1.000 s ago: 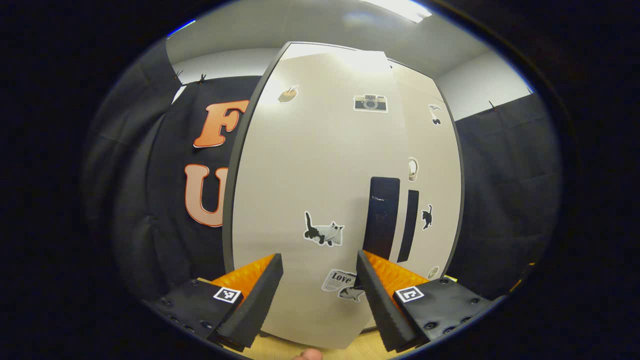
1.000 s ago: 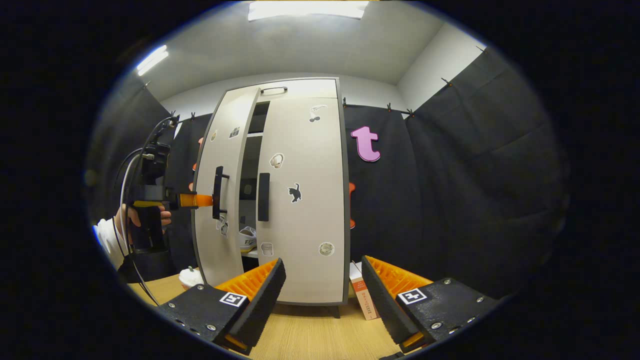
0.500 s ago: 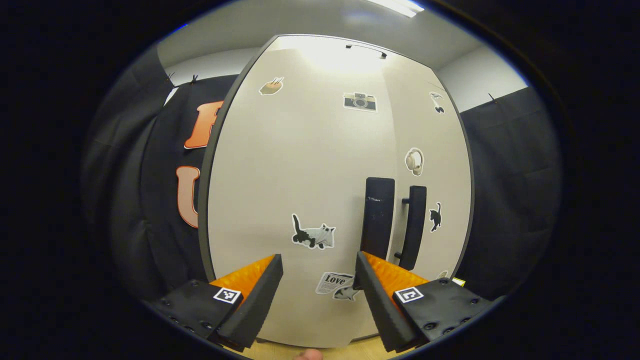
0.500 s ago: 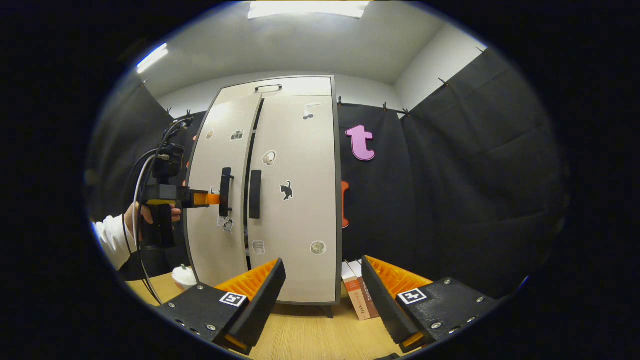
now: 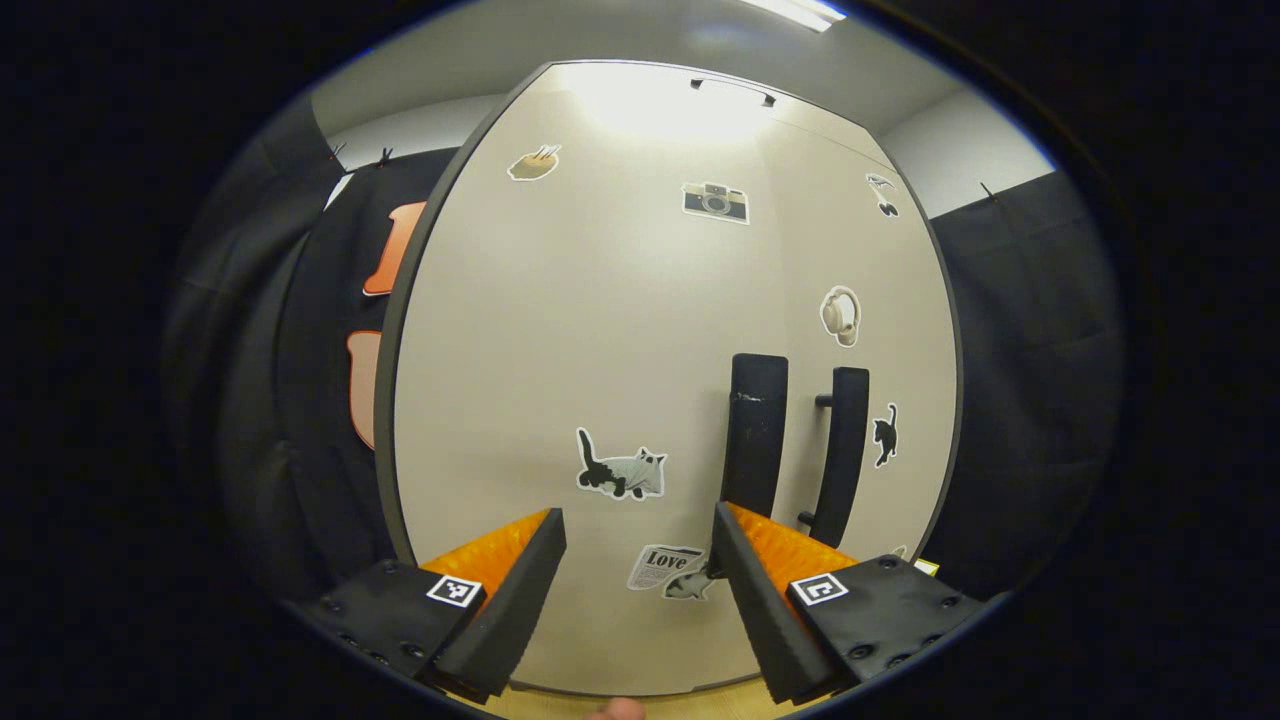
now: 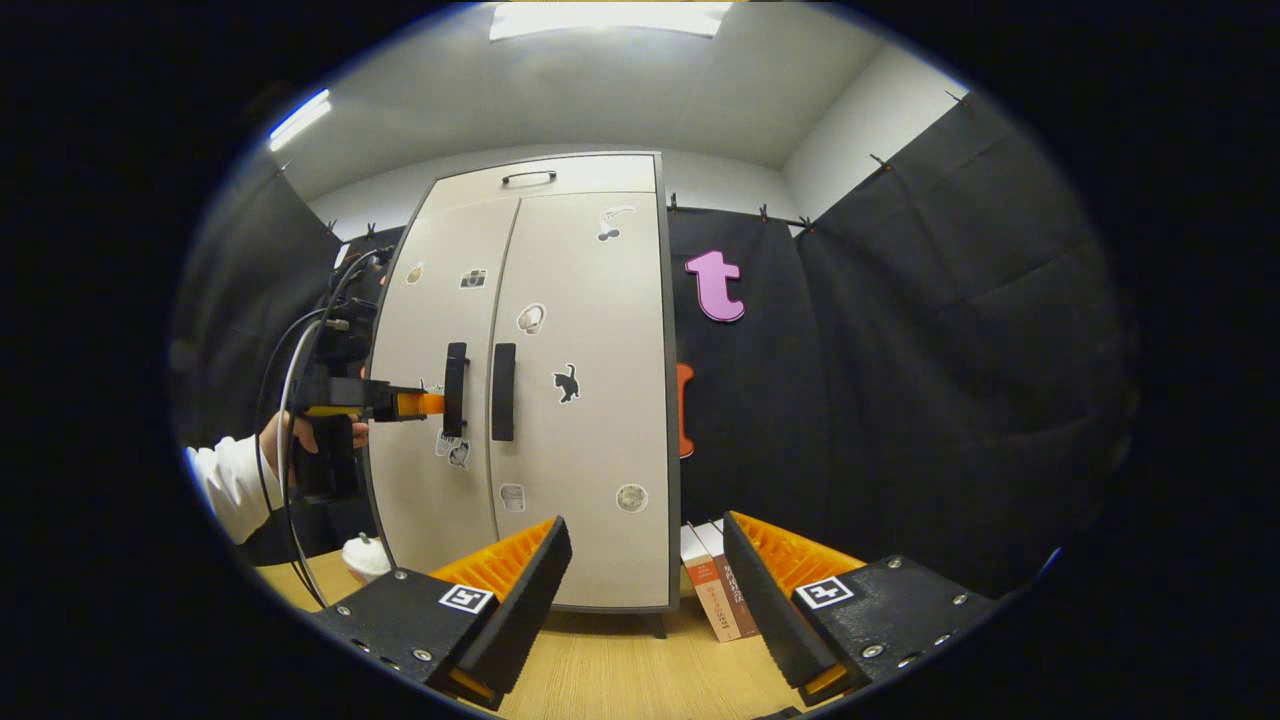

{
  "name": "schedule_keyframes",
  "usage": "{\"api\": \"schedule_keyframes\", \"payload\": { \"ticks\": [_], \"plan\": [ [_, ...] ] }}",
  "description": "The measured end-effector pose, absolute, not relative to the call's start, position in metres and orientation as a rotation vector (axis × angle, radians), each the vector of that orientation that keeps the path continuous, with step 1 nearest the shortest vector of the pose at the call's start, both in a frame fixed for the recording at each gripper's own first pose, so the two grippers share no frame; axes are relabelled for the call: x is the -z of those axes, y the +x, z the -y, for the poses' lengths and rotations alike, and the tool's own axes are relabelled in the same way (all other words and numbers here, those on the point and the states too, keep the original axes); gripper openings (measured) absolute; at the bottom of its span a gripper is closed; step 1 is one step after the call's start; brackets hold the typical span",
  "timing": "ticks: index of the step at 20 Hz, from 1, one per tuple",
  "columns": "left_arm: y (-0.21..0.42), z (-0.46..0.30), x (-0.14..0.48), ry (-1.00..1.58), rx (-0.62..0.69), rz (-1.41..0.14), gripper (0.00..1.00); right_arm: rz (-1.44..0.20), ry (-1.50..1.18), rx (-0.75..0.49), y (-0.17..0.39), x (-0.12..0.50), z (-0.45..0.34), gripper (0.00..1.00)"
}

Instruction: Grab one shoe with the right hand and put it into the shoe cabinet, grab the other shoe with the left hand and put it into the shoe cabinet; then close the right door with the right hand and the left door with the left hand.

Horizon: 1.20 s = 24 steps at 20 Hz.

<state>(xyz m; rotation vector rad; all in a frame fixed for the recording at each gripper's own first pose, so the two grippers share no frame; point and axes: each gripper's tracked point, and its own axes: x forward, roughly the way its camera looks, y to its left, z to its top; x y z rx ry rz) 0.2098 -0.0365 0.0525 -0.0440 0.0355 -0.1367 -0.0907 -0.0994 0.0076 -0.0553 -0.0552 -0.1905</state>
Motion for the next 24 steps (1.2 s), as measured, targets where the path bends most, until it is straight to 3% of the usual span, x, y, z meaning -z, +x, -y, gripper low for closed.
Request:
{"api": "schedule_keyframes", "payload": {
  "ticks": [10, 16, 24],
  "plan": [
    [0.084, 0.016, -0.073, -0.044, 0.113, 0.020, 0.96, 0.046, -0.040, 0.118, -0.088, -0.007, 0.074, 0.94],
    [0.014, -0.005, -0.049, -0.022, 0.039, 0.034, 0.96, 0.038, -0.040, 0.085, -0.091, -0.004, 0.062, 0.94],
    [-0.029, -0.020, -0.010, -0.053, -0.032, -0.002, 0.96, 0.025, -0.026, 0.087, -0.100, 0.002, 0.058, 0.94]
  ]
}}
